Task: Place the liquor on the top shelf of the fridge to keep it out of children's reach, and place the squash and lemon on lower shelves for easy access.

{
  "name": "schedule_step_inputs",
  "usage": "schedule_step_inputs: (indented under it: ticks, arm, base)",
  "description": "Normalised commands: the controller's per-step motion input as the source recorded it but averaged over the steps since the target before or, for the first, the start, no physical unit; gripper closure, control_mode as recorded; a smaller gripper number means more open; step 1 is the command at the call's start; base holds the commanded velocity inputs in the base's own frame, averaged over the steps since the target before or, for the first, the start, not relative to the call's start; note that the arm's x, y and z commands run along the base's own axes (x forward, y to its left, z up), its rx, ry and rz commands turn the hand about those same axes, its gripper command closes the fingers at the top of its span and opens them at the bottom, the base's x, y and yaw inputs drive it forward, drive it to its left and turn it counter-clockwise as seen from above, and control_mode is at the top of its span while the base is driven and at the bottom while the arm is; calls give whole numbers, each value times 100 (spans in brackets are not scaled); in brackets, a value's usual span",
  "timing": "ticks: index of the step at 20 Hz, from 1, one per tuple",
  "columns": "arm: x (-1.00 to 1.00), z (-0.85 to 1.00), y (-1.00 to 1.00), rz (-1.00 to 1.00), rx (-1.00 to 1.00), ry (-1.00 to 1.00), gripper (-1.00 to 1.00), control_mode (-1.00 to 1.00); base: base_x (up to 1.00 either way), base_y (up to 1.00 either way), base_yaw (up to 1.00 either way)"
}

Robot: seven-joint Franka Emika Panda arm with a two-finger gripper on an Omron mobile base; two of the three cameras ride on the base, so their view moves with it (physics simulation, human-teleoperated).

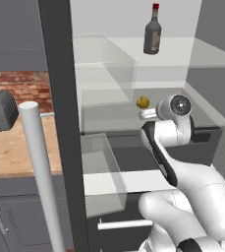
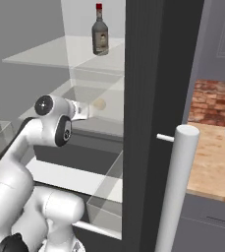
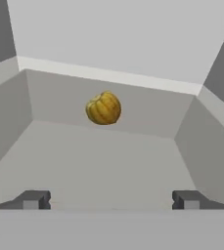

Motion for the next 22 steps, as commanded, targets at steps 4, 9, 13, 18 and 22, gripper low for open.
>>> schedule_step_inputs:
  ticks: [4,9,13,18,22]
  arm:
    - [-100,29,0,0,0,15,-100,-100]
    - [-100,23,5,0,0,10,-100,-100]
    - [-100,43,5,0,1,12,-100,-100]
    - [-100,67,12,0,5,13,-100,-100]
    - [-95,84,21,0,10,9,-100,-100]
  base:
    - [0,0,0]
    - [0,0,0]
    - [0,0,0]
    - [0,0,0]
    - [0,0,0]
